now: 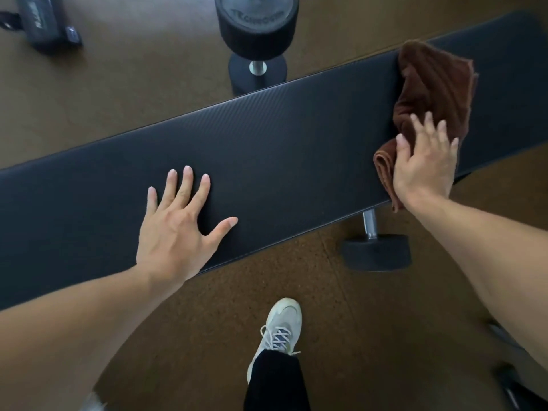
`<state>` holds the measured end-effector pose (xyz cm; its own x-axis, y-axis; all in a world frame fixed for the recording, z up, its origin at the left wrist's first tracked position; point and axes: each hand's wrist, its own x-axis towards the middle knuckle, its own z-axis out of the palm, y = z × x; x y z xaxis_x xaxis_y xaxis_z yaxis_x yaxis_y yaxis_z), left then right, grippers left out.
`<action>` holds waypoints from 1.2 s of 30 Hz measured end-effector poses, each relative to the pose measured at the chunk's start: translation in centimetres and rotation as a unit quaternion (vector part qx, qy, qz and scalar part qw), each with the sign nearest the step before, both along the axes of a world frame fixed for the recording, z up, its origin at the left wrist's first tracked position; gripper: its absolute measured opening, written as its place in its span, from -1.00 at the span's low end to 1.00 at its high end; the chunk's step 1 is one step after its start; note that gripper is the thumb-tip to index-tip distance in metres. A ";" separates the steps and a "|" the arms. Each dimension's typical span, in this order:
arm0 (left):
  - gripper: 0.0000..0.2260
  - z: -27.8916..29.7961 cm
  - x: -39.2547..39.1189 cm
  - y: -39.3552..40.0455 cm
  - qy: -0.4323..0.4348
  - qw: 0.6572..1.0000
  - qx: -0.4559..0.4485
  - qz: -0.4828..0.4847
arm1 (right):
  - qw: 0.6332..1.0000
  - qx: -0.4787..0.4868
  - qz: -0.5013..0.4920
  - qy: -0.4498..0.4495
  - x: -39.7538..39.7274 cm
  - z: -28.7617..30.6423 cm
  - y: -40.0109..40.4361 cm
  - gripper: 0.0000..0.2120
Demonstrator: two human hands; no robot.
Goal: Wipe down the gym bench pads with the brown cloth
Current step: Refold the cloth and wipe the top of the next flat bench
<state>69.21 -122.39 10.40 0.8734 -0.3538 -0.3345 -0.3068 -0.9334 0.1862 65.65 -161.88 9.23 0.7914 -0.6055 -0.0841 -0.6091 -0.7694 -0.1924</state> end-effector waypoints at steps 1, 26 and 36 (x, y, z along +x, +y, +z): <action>-0.22 -0.3 -0.2 0.2 -0.008 1.000 -0.006 -0.003 | 1.000 0.000 -0.011 -0.012 -0.2 -0.1 1.4 -0.47; -0.29 -1.1 -9.1 52.0 -0.002 0.968 -0.038 0.250 | 0.804 0.081 0.587 0.044 1.8 -0.6 72.9 -0.55; -0.35 -1.0 -9.8 54.8 0.023 0.952 -0.082 0.295 | 0.895 0.060 0.442 0.026 14.4 -0.7 74.3 -0.58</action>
